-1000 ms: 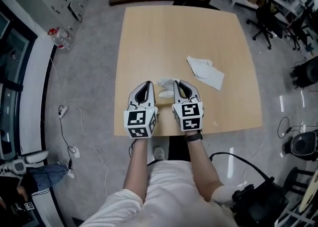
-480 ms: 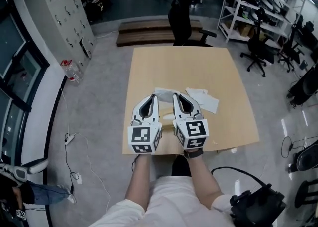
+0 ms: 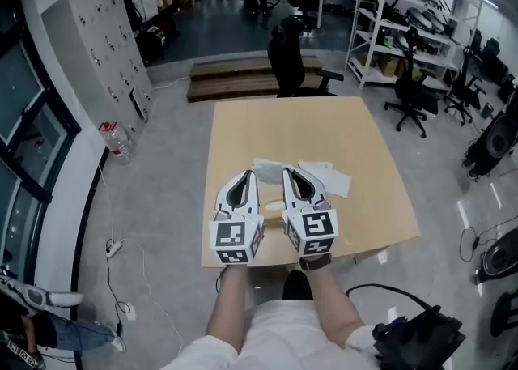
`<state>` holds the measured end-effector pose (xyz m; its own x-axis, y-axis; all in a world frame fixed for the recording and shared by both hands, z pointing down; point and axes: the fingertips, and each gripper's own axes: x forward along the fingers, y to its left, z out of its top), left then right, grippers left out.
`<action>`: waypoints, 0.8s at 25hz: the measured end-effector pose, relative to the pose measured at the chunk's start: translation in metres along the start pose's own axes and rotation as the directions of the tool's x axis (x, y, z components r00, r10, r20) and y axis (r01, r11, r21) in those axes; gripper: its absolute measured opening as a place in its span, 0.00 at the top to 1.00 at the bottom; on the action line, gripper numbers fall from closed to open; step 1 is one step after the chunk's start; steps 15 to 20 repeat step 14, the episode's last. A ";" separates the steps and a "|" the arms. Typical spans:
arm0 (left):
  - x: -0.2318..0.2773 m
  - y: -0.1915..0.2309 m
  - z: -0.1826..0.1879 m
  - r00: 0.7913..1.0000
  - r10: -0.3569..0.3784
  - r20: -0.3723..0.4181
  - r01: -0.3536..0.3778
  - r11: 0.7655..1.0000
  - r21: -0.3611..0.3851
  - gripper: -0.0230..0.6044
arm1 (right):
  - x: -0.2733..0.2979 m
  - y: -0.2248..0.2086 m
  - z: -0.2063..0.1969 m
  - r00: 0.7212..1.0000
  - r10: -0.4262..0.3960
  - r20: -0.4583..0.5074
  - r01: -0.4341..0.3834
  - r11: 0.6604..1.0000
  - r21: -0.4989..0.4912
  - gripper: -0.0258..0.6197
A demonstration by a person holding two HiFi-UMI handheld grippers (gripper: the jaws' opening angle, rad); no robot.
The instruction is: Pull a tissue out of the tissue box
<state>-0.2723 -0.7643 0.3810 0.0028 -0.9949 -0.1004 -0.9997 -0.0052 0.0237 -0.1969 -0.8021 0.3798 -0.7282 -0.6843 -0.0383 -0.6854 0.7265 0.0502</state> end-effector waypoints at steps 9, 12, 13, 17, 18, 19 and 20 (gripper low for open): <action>0.030 -0.017 0.008 0.997 -0.079 0.022 0.079 0.997 -0.012 0.98 | -0.011 -0.031 0.011 0.996 -0.085 0.024 0.085 0.996 -0.008 0.94; 0.025 -0.032 0.014 0.992 -0.121 0.028 0.121 0.993 -0.007 0.98 | -0.021 -0.037 0.018 0.993 -0.117 0.027 0.117 0.993 0.002 0.94; 0.024 -0.037 0.016 0.990 -0.137 0.031 0.137 0.991 -0.004 0.98 | -0.024 -0.039 0.019 0.991 -0.128 0.028 0.128 0.992 0.005 0.94; 0.023 -0.042 0.017 0.988 -0.152 0.033 0.152 0.988 -0.001 0.98 | -0.028 -0.042 0.020 0.990 -0.138 0.028 0.138 0.990 0.008 0.94; 0.023 -0.042 0.017 0.988 -0.152 0.033 0.152 0.988 -0.001 0.98 | -0.028 -0.042 0.020 0.990 -0.138 0.028 0.138 0.990 0.008 0.94; 0.023 -0.042 0.017 0.988 -0.152 0.033 0.152 0.988 -0.001 0.98 | -0.028 -0.042 0.020 0.990 -0.138 0.028 0.138 0.990 0.008 0.94; 0.023 -0.042 0.017 0.988 -0.152 0.033 0.152 0.988 -0.001 0.98 | -0.028 -0.042 0.020 0.990 -0.138 0.028 0.138 0.990 0.008 0.94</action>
